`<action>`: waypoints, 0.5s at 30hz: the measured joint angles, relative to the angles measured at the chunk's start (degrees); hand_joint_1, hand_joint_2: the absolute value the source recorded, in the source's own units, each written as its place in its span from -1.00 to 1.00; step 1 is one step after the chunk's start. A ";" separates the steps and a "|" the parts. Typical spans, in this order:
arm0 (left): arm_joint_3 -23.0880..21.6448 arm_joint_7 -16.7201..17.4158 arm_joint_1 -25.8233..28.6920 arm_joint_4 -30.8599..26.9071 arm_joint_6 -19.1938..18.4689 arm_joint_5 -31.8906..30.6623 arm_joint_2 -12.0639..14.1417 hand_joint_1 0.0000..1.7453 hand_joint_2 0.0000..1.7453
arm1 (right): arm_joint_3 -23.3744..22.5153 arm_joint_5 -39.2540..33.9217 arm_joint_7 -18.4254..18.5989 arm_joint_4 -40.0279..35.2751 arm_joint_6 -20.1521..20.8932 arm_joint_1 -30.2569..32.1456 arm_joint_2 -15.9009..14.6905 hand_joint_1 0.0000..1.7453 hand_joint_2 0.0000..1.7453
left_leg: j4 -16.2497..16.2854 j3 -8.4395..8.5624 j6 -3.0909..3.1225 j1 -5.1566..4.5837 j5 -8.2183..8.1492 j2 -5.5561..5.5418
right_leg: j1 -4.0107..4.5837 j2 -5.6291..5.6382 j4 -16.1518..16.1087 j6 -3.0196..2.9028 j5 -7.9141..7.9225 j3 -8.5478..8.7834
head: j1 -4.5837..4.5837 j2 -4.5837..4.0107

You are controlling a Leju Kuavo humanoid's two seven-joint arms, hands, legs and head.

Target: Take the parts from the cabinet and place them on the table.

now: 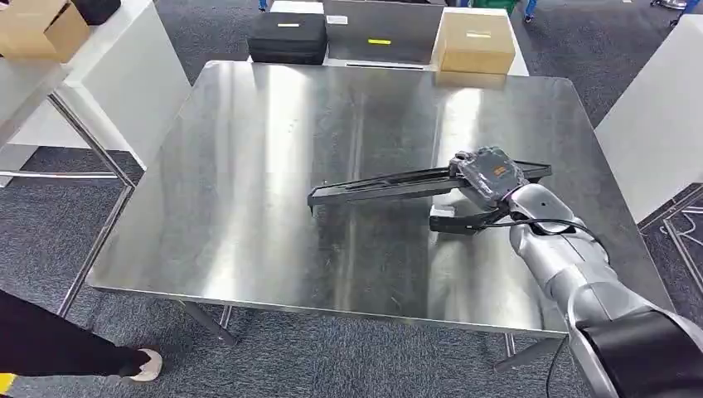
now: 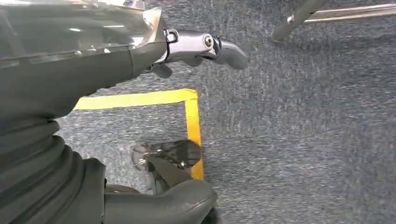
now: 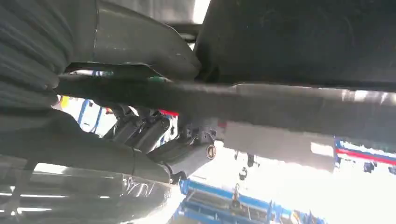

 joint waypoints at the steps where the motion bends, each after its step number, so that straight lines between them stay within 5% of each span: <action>1: 0.02 -0.02 -0.02 0.00 0.00 0.00 -0.02 -1.00 1.00 | 0.02 -0.07 0.00 -0.05 -0.04 -0.18 0.02 1.00 1.00 | 0.61 0.05 0.24 0.02 -0.75 -0.04 | 0.13 0.05 -0.24 0.35 -0.22 -0.09 | 0.15 0.00; 3: 0.00 -0.07 0.15 0.00 0.00 0.00 -0.19 -1.00 1.00 | 0.05 -0.09 0.00 -0.24 -0.04 -0.35 0.02 1.00 1.00 | 0.31 1.01 0.36 0.13 0.63 -0.21 | 0.44 -0.01 -0.10 0.68 -0.60 -0.03 | 0.13 0.00; 4: 0.00 -0.09 0.18 0.00 0.00 0.00 -0.39 -1.00 1.00 | 0.07 -0.11 -0.02 -0.29 -0.07 -0.58 0.13 1.00 1.00 | 0.23 0.82 -0.25 0.07 0.89 -0.24 | 0.94 -0.15 -0.05 -0.45 -0.87 0.24 | 0.44 0.00; 11: 0.02 -2.05 0.16 0.00 2.80 0.09 -0.44 -1.00 1.00 | 0.42 -0.50 -0.92 -0.44 0.00 -1.70 1.10 1.00 1.00 | 0.32 0.70 0.91 -0.83 1.04 -0.76 | 0.57 -0.42 -0.55 -0.12 -0.36 0.38 | 0.42 0.00; 12: 0.02 -2.10 0.16 0.00 2.80 0.11 -0.50 -1.00 1.00 | 0.53 -0.55 -0.98 -0.57 0.00 -1.87 1.36 -1.00 1.00 | 0.32 0.69 0.97 -0.88 1.01 -0.76 | 0.51 -0.42 -0.63 0.08 -0.28 0.40 | 0.39 0.00; 15: 0.04 -2.30 0.16 0.00 2.82 0.63 -0.61 -1.00 1.00 | 0.83 -1.00 -1.05 -0.87 -0.04 -2.32 2.31 -1.00 1.00 | 0.33 0.69 1.05 -0.94 0.98 -0.76 | 0.47 -0.42 -0.75 0.28 -0.23 0.43 | 0.39 0.00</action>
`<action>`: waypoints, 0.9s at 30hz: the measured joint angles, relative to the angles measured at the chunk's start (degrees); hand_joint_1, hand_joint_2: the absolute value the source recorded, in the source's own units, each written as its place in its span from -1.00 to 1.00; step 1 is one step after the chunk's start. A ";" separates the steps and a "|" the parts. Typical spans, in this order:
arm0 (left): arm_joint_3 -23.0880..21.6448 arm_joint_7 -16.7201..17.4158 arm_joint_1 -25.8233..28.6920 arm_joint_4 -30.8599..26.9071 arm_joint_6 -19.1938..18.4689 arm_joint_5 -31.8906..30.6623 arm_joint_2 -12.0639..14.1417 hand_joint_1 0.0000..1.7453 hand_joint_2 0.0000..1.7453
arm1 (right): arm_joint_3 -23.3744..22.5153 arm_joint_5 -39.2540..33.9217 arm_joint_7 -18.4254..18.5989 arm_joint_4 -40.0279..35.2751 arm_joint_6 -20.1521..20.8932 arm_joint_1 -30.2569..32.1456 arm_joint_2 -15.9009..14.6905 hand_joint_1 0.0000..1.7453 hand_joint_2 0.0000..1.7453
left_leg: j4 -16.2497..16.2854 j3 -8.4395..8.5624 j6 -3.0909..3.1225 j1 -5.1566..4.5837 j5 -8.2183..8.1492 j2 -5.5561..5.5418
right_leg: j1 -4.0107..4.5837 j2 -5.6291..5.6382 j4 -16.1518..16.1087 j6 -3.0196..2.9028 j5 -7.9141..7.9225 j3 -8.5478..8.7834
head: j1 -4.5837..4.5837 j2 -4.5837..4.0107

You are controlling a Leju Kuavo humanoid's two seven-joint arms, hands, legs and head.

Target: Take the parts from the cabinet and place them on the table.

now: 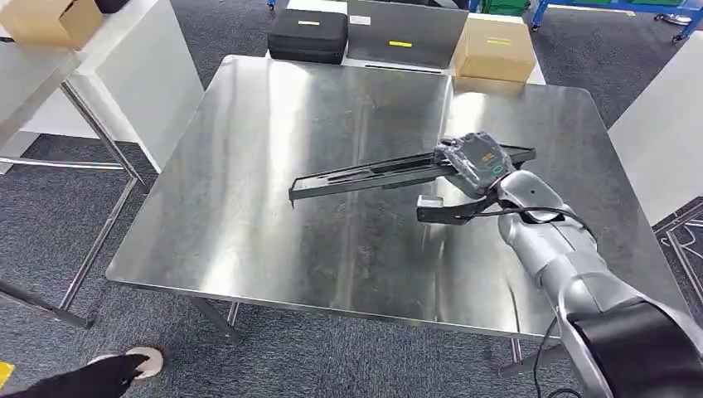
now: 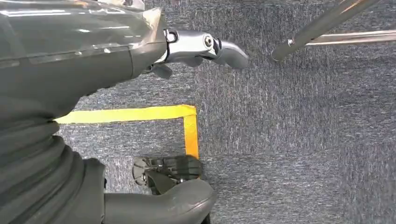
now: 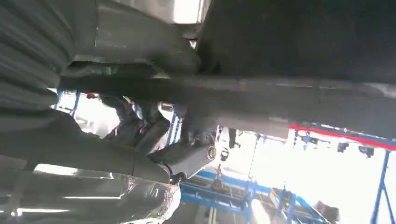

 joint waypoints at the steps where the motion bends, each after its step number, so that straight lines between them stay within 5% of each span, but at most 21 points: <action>1: 0.06 0.00 0.02 0.00 -0.02 0.31 0.00 -1.00 1.00 | 0.18 -0.22 0.00 0.00 0.00 -0.11 0.24 -1.00 1.00 | 0.01 0.00 0.01 0.00 0.00 -0.01 | 0.00 -0.01 -0.01 0.01 -0.01 0.00 | 0.02 0.00; 2: 0.11 -0.02 0.08 0.00 0.26 0.42 0.02 -1.00 -1.00 | 0.35 -0.44 0.00 -0.11 -0.04 -0.16 0.48 -1.00 1.00 | 0.01 0.00 0.01 -0.02 0.00 -0.03 | 0.00 -0.02 -0.01 0.03 0.00 0.00 | 0.00 0.00; 4: 0.18 0.00 0.17 0.00 0.76 0.79 0.02 -1.00 -1.00 | 0.77 -0.74 0.20 -0.18 -0.11 -0.16 0.66 -1.00 1.00 | 0.02 0.00 0.03 -0.02 -0.02 -0.02 | 0.00 -0.02 -0.02 0.14 0.00 0.00 | 0.00 0.00; 6: 0.43 -0.04 0.23 0.00 0.40 1.01 0.04 -1.00 -1.00 | 0.96 -1.05 0.67 -0.18 -0.30 -0.16 0.68 -1.00 1.00 | 0.03 -0.01 0.10 -0.03 -0.06 -0.02 | -0.05 -0.02 -0.03 1.06 -0.06 0.00 | 0.00 0.00; 18: 1.55 -0.04 1.07 0.00 0.50 1.53 0.00 -1.00 -1.00 | 1.20 -2.56 5.12 -0.20 1.29 -0.26 -1.90 -1.00 1.00 | 0.03 0.02 0.12 0.14 -0.08 -0.01 | 0.07 0.00 -0.01 1.08 -0.08 -0.02 | -0.02 0.00; 27: 2.16 -0.04 1.33 0.00 -0.04 2.16 -0.07 -1.00 -1.00 | -0.96 -3.09 20.53 0.61 9.28 -5.93 -7.20 -1.00 1.00 | 0.04 0.01 0.13 0.06 -0.08 -0.02 | 0.03 -0.01 -0.01 1.09 -0.08 -0.02 | -0.02 0.00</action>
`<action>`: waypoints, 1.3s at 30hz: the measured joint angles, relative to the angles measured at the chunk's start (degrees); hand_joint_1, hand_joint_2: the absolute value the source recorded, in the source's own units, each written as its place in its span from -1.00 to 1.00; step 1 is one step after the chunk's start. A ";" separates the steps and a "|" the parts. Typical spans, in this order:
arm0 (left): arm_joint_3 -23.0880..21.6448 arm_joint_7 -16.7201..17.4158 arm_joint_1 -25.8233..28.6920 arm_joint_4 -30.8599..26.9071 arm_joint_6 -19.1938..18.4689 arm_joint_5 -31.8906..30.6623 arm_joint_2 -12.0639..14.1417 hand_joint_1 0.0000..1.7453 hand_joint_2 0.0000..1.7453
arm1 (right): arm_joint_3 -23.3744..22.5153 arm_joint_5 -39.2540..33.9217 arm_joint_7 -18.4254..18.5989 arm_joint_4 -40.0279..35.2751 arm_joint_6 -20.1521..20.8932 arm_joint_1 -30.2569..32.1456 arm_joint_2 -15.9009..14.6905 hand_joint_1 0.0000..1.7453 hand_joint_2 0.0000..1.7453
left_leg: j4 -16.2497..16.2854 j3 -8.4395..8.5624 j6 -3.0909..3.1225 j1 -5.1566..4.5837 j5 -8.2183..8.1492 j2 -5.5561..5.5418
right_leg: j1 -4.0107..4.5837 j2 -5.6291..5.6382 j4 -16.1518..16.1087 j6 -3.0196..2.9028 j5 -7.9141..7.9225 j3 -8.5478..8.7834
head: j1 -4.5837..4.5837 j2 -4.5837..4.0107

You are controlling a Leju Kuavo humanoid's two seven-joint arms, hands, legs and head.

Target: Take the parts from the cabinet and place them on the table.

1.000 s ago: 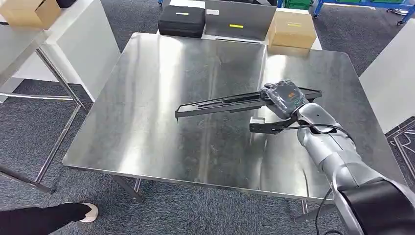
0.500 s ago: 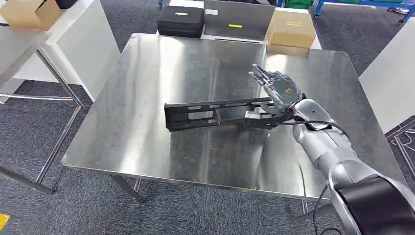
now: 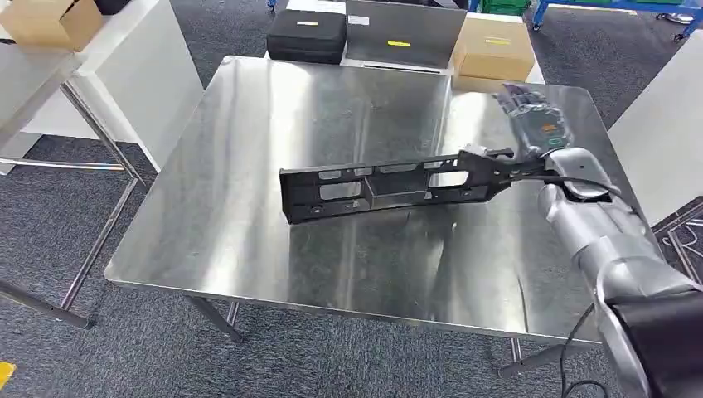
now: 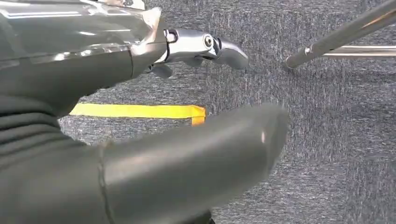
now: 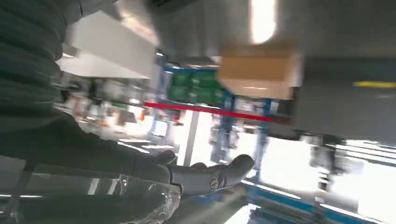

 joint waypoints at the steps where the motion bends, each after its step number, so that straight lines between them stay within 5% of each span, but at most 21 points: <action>1: 0.02 0.00 0.00 0.00 -0.04 0.05 -0.02 -1.00 -1.00 | -0.33 0.27 1.98 0.13 1.11 -0.94 -0.99 -1.00 1.00 | 0.00 -0.01 0.00 -0.02 0.00 -0.05 | -0.02 -0.02 0.00 0.00 0.00 0.00 | 0.00 0.00; 8: 0.11 0.02 0.15 0.00 -0.26 0.66 -0.11 -1.00 -1.00 | -1.29 3.71 7.76 0.92 4.24 -4.76 -5.14 -1.00 1.00 | 0.02 -0.03 0.07 -0.05 -0.05 -0.10 | -0.03 -0.05 -0.01 0.03 0.01 0.01 | -0.02 0.00; 17: 0.99 0.17 0.35 0.00 -0.81 3.37 -1.36 -1.00 -1.00 | -1.01 8.59 17.02 2.36 17.00 -11.74 -12.18 -1.00 1.00 | 0.03 -0.05 0.13 -0.05 -0.04 -0.18 | -0.02 -0.17 -0.02 0.06 -0.01 -0.08 | -0.02 0.00; 18: 1.29 0.15 0.34 0.00 -1.18 4.10 -1.51 -1.00 -1.00 | -1.01 8.59 16.56 2.43 17.50 -12.20 -13.27 -1.00 -1.00 | 0.03 -0.06 0.13 -0.06 -0.04 -0.20 | -0.03 -0.17 -0.02 0.07 -0.01 -0.08 | -0.02 0.00; 24: 3.08 0.13 0.53 0.00 -0.99 5.99 -2.80 -1.00 -1.00 | -1.88 4.11 9.61 -0.36 13.09 -10.39 -21.74 -1.00 -1.00 | 0.06 -0.03 0.31 -0.06 -0.13 -0.35 | -0.02 -0.39 -0.05 0.25 -0.14 0.05 | 0.02 0.00; 27: 3.54 0.24 0.61 0.00 -0.19 6.56 -3.59 -1.00 -1.00 | -4.71 -5.00 10.11 -9.22 8.57 0.09 -29.53 -1.00 -1.00 | 0.18 0.35 0.66 0.03 -0.35 -0.95 | 0.08 -0.96 -0.16 0.69 -0.51 0.54 | -0.05 0.00; 29: 3.67 0.33 0.71 0.00 0.04 6.84 -4.04 -1.00 -1.00 | -9.06 -10.67 12.65 -17.74 3.52 13.25 -35.95 -1.00 -1.00 | 0.18 0.50 0.80 0.25 -0.71 -1.49 | 0.31 -1.47 -0.25 0.96 -0.84 1.33 | -0.04 0.00; 31: 3.70 0.42 0.82 0.00 0.20 7.35 -4.37 -1.00 -1.00 | -18.03 -10.66 14.31 -27.73 -0.13 30.91 -39.15 -1.00 -1.00 | 0.24 0.89 0.83 0.30 -1.07 -2.19 | 0.38 -2.16 -0.27 0.99 -1.38 2.00 | 0.26 0.00; 34: 3.70 0.44 0.77 0.00 0.28 7.65 -4.59 -1.00 -1.00 | -35.32 -4.45 12.86 -41.65 -1.10 51.77 -37.09 -1.00 -1.00 | 0.21 1.11 0.80 0.12 -1.74 -1.91 | 0.22 -1.90 -0.20 0.95 -1.85 2.43 | 0.24 0.00; 37: 3.72 0.48 0.63 0.00 0.41 7.87 -4.61 -1.00 -1.00 | -47.15 -1.60 11.14 -50.43 -0.34 62.64 -34.68 -1.00 -1.00 | 0.17 1.32 0.84 -0.07 -1.83 -1.73 | 0.00 -1.72 -0.01 1.03 -2.06 2.39 | 0.04 0.00; 39: 3.72 0.46 0.71 0.00 0.57 8.31 -4.66 -1.00 -1.00 | -53.96 0.97 6.45 -56.51 -0.06 67.52 -29.63 -1.00 -1.00 | 0.19 1.57 0.58 0.21 -2.01 -1.44 | 0.10 -1.44 -0.04 0.85 -2.18 2.40 | 0.06 0.00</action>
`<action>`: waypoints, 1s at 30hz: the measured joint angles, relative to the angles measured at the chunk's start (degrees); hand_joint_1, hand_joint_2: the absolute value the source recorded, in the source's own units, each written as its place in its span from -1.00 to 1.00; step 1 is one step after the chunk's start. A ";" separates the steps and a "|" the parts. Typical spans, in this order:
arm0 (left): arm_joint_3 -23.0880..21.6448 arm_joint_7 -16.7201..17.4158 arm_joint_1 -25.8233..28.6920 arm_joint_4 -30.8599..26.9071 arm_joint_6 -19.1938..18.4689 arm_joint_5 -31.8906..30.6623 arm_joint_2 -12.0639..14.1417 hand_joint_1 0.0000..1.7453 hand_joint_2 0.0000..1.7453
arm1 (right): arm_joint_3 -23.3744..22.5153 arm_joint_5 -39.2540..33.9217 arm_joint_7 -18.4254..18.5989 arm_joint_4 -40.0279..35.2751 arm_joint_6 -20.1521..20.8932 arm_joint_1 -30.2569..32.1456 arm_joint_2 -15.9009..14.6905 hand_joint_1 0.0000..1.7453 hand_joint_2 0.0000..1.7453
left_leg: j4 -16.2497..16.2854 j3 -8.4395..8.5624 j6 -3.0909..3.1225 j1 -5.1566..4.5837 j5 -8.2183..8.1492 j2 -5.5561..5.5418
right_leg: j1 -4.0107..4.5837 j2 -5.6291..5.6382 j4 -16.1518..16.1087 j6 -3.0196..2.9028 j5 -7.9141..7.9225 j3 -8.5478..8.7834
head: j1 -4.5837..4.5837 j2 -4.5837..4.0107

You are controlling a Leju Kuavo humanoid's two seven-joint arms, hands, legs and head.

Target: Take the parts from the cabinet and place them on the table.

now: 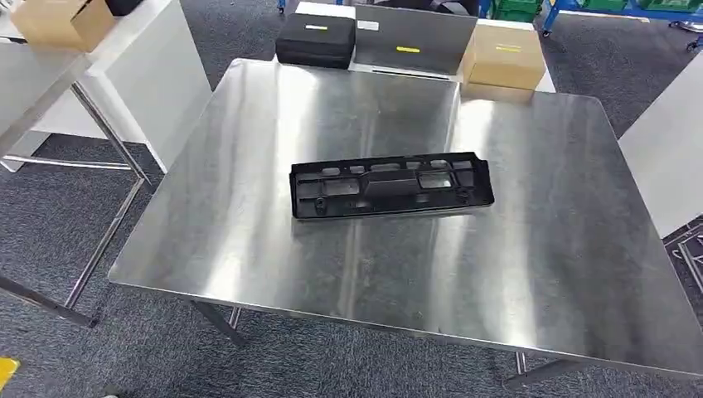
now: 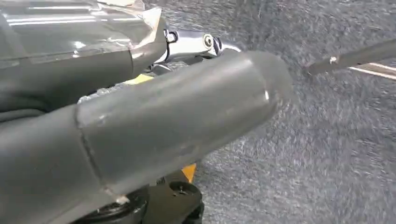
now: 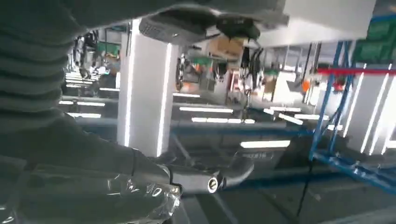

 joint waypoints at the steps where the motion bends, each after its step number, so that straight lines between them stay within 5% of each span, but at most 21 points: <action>1: 0.00 0.00 -0.01 0.00 0.07 0.04 -0.15 -1.00 -1.00 | -3.96 1.27 -3.08 -3.98 -0.07 3.15 3.76 -1.00 -1.00 | 0.00 0.41 -0.11 0.10 -0.17 0.15 | 0.10 0.10 -0.01 -0.17 -0.20 -0.02 | 0.09 0.00; 7: -0.02 0.17 -0.06 0.00 1.40 0.42 -1.07 -1.00 -1.00 | -20.63 8.34 -24.00 -16.38 -5.54 11.88 35.96 -1.00 -1.00 | -0.04 0.89 -0.58 0.50 -0.69 0.54 | 0.34 0.54 0.05 -0.47 -0.55 0.41 | 0.13 0.00; 9: -0.09 0.13 -0.09 0.00 1.46 -0.02 -1.18 -1.00 -1.00 | -24.48 9.59 -29.20 -14.78 -11.67 12.02 44.66 -1.00 -1.00 | -0.07 1.02 -0.70 0.51 -0.77 0.87 | 0.33 0.88 0.10 -0.60 -0.62 0.38 | -0.06 0.00; 11: -0.11 0.20 -0.14 0.00 1.73 -0.02 -1.07 -1.00 -1.00 | -28.96 10.38 -32.98 -9.06 -19.16 9.91 49.79 -1.00 -1.00 | -0.08 1.15 -0.92 0.59 -0.92 1.22 | 0.38 1.33 0.12 -0.65 -0.63 0.39 | 0.09 0.00; 13: -0.13 0.39 -0.20 0.00 1.84 -0.02 -0.94 -1.00 -1.00 | -33.59 11.34 -35.71 -2.77 -22.14 7.90 52.97 -1.00 -1.00 | -0.09 1.27 -0.94 0.58 -0.94 1.27 | 0.41 1.41 0.12 -0.73 -0.68 0.42 | 0.11 0.00; 18: -0.17 0.92 -0.28 0.00 1.95 -0.02 -0.39 -1.00 -1.00 | -43.05 13.13 -37.71 9.44 -22.25 3.24 56.55 -1.00 -1.00 | -0.09 1.34 -0.94 0.54 -0.93 1.35 | 0.35 1.41 0.12 -0.75 -0.68 0.31 | 0.11 0.00; 27: -0.22 1.05 -0.36 0.00 1.97 -0.02 0.02 -1.00 -1.00 | -47.24 13.37 -37.93 15.57 -22.27 1.06 58.00 -1.00 -1.00 | -0.08 1.33 -0.93 0.50 -0.93 1.36 | 0.30 1.42 0.12 -0.73 -0.67 0.55 | 0.09 0.00; 30: -0.46 2.47 -0.45 0.00 1.88 -0.53 0.15 -1.00 -1.00 | -49.26 18.50 -36.09 17.17 -22.25 -0.17 58.17 -1.00 -1.00 | -0.08 1.34 -0.93 0.50 -0.93 1.39 | 0.30 1.42 0.12 -0.74 -0.67 0.52 | 0.09 0.00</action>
